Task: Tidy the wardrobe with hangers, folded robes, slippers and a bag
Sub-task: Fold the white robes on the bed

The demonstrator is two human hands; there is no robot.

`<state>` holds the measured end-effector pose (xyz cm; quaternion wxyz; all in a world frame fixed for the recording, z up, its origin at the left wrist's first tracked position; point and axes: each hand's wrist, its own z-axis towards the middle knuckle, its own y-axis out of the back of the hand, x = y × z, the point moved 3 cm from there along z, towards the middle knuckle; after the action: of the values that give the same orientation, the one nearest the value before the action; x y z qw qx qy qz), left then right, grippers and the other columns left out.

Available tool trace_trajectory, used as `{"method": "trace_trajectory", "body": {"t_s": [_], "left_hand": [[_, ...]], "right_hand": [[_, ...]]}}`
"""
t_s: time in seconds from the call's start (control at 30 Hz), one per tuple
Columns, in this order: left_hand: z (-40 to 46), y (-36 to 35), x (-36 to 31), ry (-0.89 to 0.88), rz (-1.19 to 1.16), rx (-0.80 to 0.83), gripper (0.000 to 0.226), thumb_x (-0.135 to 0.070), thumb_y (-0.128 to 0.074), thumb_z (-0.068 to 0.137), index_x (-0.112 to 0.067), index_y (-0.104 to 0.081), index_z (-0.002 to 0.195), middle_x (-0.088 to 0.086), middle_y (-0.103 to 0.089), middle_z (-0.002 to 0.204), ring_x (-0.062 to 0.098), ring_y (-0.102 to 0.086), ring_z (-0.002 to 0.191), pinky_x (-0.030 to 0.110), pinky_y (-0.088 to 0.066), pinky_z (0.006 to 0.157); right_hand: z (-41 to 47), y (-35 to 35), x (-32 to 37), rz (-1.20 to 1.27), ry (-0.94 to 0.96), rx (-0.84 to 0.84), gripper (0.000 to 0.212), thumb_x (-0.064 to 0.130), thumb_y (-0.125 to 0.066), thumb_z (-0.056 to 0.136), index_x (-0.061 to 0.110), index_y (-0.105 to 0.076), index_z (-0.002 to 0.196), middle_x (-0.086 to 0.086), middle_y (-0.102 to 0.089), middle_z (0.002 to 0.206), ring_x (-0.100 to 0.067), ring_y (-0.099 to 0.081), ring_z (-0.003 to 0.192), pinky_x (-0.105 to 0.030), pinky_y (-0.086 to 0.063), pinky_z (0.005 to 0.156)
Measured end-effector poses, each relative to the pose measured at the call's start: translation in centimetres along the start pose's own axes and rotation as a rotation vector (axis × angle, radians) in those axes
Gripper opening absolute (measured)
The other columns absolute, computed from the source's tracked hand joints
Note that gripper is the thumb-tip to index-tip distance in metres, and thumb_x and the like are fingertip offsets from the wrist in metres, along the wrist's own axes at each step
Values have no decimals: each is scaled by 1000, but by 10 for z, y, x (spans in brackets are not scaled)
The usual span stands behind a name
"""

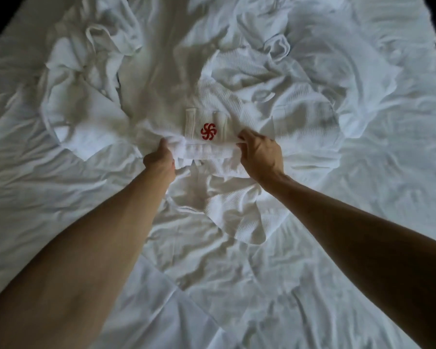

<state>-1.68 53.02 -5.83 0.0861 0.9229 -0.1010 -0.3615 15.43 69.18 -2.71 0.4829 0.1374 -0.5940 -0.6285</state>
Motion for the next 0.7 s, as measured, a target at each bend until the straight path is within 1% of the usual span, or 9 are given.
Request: {"method": "trace_trajectory", "body": {"t_s": [0.03, 0.1, 0.13, 0.17, 0.3, 0.43, 0.47, 0.53, 0.7], "left_hand": [[-1, 4, 2, -42, 11, -24, 59, -48, -75, 83, -9, -58, 125, 8, -63, 122, 20, -62, 105, 27, -58, 57], [-8, 17, 2, -220, 169, -105, 54, -47, -63, 92, -7, -59, 129, 14, -63, 126, 29, -62, 110, 37, -61, 80], [-16, 26, 1, -313, 244, -155, 56, -46, -58, 96, -3, -59, 131, 19, -62, 131, 34, -60, 117, 39, -55, 93], [-29, 34, 1, -383, 285, -193, 56, -44, -55, 98, 1, -59, 131, 21, -61, 132, 37, -58, 121, 38, -49, 97], [-115, 68, 11, -675, 250, -134, 43, -34, -56, 100, 4, -64, 118, 21, -68, 120, 33, -63, 111, 32, -46, 88], [-215, 104, 71, -1007, 347, 45, 40, -39, -61, 93, -6, -60, 71, 16, -66, 65, 31, -61, 67, 36, -39, 64], [-236, 112, 94, -1008, 411, 107, 44, -45, -59, 90, -15, -49, 60, 6, -56, 52, 32, -55, 56, 36, -33, 58], [-273, 124, 139, -960, 530, 228, 49, -49, -57, 86, -23, -33, 53, -7, -38, 43, 26, -46, 47, 31, -28, 54], [-332, 145, 270, -829, 858, 507, 53, -43, -63, 88, -17, -34, 52, 1, -46, 49, 29, -51, 54, 30, -35, 55]], "right_hand": [[-6, 3, 2, 19, -13, -9, 11, 22, -60, 97, 17, -68, 104, 2, -74, 92, -23, -67, 67, -29, -49, 57], [-21, 12, 8, 48, -42, -17, 14, 24, -57, 99, 16, -69, 102, 2, -69, 77, -23, -63, 60, -27, -43, 54], [-30, 19, 12, 71, -56, -32, 15, 24, -56, 99, 15, -68, 100, 4, -64, 69, -22, -59, 55, -27, -42, 52], [-39, 28, 16, 106, -78, -50, 16, 24, -54, 99, 15, -68, 97, 4, -60, 65, -22, -56, 51, -27, -41, 50], [-95, 78, 39, 390, -257, -90, 21, 21, -51, 99, 19, -54, 78, 7, -53, 60, -16, -51, 50, -25, -36, 49], [-207, 124, 59, 621, -521, -108, 37, 20, -52, 101, 26, -46, 65, 10, -49, 53, -6, -46, 51, -22, -32, 48], [-241, 131, 60, 635, -591, -110, 41, 22, -52, 101, 26, -43, 62, 11, -47, 53, -7, -43, 51, -26, -33, 49], [-307, 142, 56, 615, -741, -111, 43, 26, -51, 100, 23, -40, 59, 8, -43, 52, -8, -37, 50, -36, -36, 51], [-466, 174, 15, 459, -943, -74, 43, 38, -46, 90, 4, -43, 64, -17, -43, 59, -18, -37, 55, -43, -34, 52]]}}
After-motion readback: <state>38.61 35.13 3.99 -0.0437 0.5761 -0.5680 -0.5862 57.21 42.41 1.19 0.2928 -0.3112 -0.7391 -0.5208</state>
